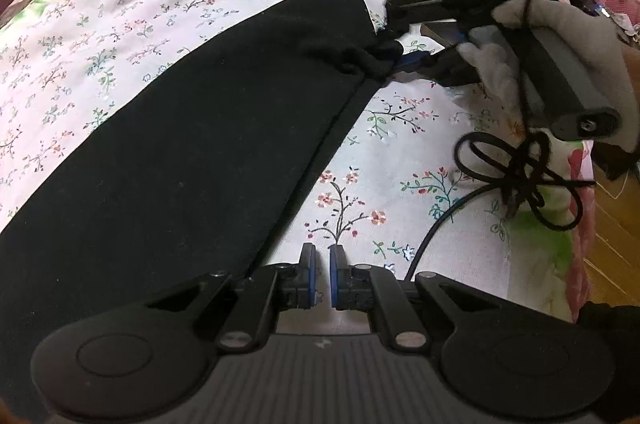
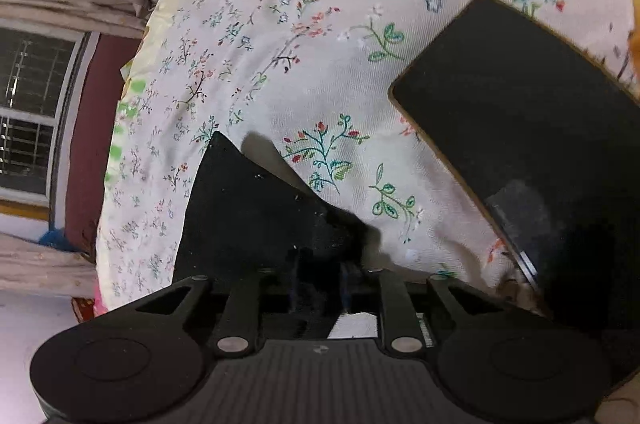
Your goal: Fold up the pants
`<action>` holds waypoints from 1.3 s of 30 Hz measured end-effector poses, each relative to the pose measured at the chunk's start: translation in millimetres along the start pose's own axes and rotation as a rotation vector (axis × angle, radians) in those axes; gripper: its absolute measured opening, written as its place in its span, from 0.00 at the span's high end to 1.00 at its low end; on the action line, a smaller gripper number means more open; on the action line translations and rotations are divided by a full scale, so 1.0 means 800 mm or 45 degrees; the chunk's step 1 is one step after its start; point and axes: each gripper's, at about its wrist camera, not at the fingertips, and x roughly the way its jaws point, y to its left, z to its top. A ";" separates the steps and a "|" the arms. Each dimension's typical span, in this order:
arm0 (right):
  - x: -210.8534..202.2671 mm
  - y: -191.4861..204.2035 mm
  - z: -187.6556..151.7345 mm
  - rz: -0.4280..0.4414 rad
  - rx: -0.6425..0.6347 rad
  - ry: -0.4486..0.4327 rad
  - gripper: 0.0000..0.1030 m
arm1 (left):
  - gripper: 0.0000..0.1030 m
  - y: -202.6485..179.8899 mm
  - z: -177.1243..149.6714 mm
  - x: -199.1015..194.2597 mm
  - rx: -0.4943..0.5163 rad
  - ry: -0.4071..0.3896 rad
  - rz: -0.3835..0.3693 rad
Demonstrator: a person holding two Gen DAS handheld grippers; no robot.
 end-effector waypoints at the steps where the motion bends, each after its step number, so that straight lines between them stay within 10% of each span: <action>1: 0.004 -0.001 0.001 0.024 0.012 0.001 0.72 | 0.83 -0.001 0.000 0.001 -0.003 0.004 0.000; 4: 0.011 -0.005 0.004 0.079 0.055 0.007 0.66 | 0.83 -0.004 -0.002 0.001 -0.002 0.009 -0.002; 6: 0.004 -0.008 0.006 0.102 0.069 0.030 1.00 | 0.83 -0.007 -0.002 0.002 0.002 0.011 -0.008; 20: -0.061 0.011 0.025 0.312 0.135 0.042 1.00 | 0.83 -0.006 0.002 -0.005 0.016 -0.005 0.012; 26: -0.033 0.025 0.026 0.042 -0.106 0.131 0.95 | 0.83 0.006 -0.017 -0.009 -0.022 0.029 0.060; 30: -0.029 0.063 0.009 -0.153 -0.398 0.150 0.65 | 0.83 0.021 -0.036 -0.031 -0.111 -0.006 0.138; 39: -0.083 0.125 -0.060 -0.449 -0.896 0.125 0.63 | 0.82 0.103 -0.122 -0.119 -0.549 -0.159 0.456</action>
